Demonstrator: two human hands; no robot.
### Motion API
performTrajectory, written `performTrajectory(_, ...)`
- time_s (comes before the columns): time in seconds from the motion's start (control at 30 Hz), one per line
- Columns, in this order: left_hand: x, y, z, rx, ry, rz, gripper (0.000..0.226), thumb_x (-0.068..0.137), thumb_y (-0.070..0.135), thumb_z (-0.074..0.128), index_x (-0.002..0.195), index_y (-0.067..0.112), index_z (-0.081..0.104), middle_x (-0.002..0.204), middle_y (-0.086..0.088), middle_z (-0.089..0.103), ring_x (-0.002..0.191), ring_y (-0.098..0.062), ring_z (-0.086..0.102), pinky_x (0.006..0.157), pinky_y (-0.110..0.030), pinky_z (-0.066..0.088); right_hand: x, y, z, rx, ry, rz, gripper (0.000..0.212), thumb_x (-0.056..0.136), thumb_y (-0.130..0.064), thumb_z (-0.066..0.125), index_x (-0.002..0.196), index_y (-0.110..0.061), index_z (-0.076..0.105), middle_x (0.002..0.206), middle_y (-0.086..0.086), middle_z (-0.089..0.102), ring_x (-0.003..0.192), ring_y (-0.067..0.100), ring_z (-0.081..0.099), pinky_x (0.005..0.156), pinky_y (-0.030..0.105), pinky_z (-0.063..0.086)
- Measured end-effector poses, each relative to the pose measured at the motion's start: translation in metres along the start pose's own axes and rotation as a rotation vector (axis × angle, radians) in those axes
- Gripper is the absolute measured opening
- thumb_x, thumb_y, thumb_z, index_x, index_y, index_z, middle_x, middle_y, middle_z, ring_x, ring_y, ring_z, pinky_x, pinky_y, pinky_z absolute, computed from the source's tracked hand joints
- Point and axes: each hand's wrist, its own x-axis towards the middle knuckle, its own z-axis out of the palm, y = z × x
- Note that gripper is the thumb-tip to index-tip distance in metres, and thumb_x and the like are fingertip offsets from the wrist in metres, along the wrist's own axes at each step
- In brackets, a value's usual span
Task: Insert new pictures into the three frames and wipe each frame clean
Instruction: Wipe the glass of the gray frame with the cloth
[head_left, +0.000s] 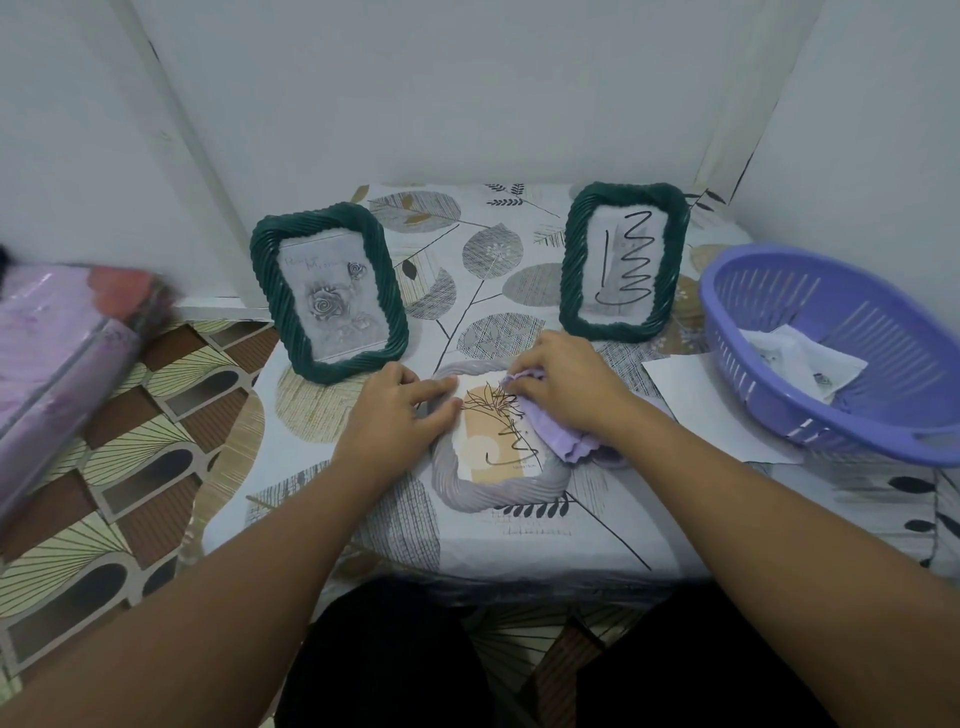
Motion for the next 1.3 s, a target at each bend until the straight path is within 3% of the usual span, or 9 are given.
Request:
performTrajectory(0.17,-0.001,0.0,0.001,-0.011,0.014,0.019,0.032,0.087,0.049,0.074,0.116,0.037,0.076,0.092,0.003,0.05,0.09,-0.017,0.051,0.079,-0.033,0.043,0.005,-0.005,0.009,0.042,0.098,0.068,0.021,0.096,-0.039,0.069,0.106,-0.024,0.079,0.083,-0.011,0.041,0.094,0.02,0.054,0.074,0.031,0.038)
performTrajectory(0.33,-0.001,0.001,0.0,-0.017,0.014,0.013,0.033,0.086,0.049,0.074,0.117,0.037,0.076,0.093,0.003,0.05,0.091,-0.017,0.051,0.079,-0.032,0.041,-0.007,-0.003,0.002,0.072,-0.011,0.01,0.02,0.093,-0.043,0.071,0.103,-0.027,0.079,0.089,-0.006,0.051,0.088,0.015,0.052,0.076,0.032,0.041)
performTrajectory(0.47,-0.002,0.002,-0.001,-0.013,-0.003,0.0,0.035,0.087,0.051,0.073,0.119,0.038,0.075,0.094,0.004,0.049,0.094,-0.016,0.05,0.083,-0.033,0.042,-0.001,-0.007,0.002,0.096,0.051,0.049,0.023,0.093,-0.044,0.07,0.106,-0.027,0.079,0.086,-0.011,0.047,0.087,0.012,0.049,0.078,0.031,0.041)
performTrajectory(0.6,-0.001,0.002,0.0,-0.015,0.008,0.002,0.034,0.087,0.049,0.074,0.118,0.037,0.076,0.095,0.003,0.05,0.092,-0.016,0.05,0.082,-0.033,0.042,-0.007,-0.008,0.008,0.153,0.026,0.036,0.021,0.09,-0.041,0.074,0.103,-0.025,0.08,0.094,-0.001,0.057,0.09,0.015,0.054,0.076,0.029,0.038)
performTrajectory(0.87,-0.002,0.003,-0.001,-0.004,-0.007,-0.012,0.034,0.088,0.05,0.072,0.12,0.038,0.075,0.096,0.004,0.05,0.095,-0.016,0.05,0.082,-0.032,0.04,0.002,-0.011,0.012,0.128,0.07,0.061,0.019,0.093,-0.042,0.071,0.104,-0.029,0.08,0.097,0.002,0.058,0.093,0.018,0.056,0.081,0.035,0.047)
performTrajectory(1.03,-0.002,0.004,-0.002,-0.013,-0.005,-0.011,0.034,0.088,0.049,0.073,0.12,0.038,0.074,0.096,0.003,0.05,0.094,-0.017,0.05,0.082,-0.031,0.039,-0.008,-0.006,0.006,0.145,-0.008,0.007,0.022,0.091,-0.045,0.073,0.103,-0.028,0.08,0.095,0.0,0.058,0.086,0.012,0.052,0.073,0.029,0.038)
performTrajectory(1.2,-0.002,0.006,-0.002,0.001,0.001,-0.002,0.033,0.087,0.045,0.075,0.119,0.036,0.076,0.096,0.001,0.051,0.094,-0.018,0.05,0.081,-0.03,0.038,-0.001,-0.011,0.013,0.133,0.073,0.03,0.021,0.092,-0.042,0.073,0.105,-0.027,0.08,0.096,0.003,0.058,0.09,0.018,0.057,0.078,0.033,0.046)
performTrajectory(1.3,-0.002,0.004,-0.002,-0.003,0.001,-0.004,0.032,0.088,0.045,0.075,0.119,0.036,0.075,0.096,0.001,0.051,0.094,-0.017,0.05,0.08,-0.03,0.037,-0.004,-0.014,0.014,0.147,0.016,-0.013,0.021,0.092,-0.041,0.073,0.105,-0.026,0.08,0.098,0.004,0.059,0.094,0.02,0.057,0.081,0.034,0.045)
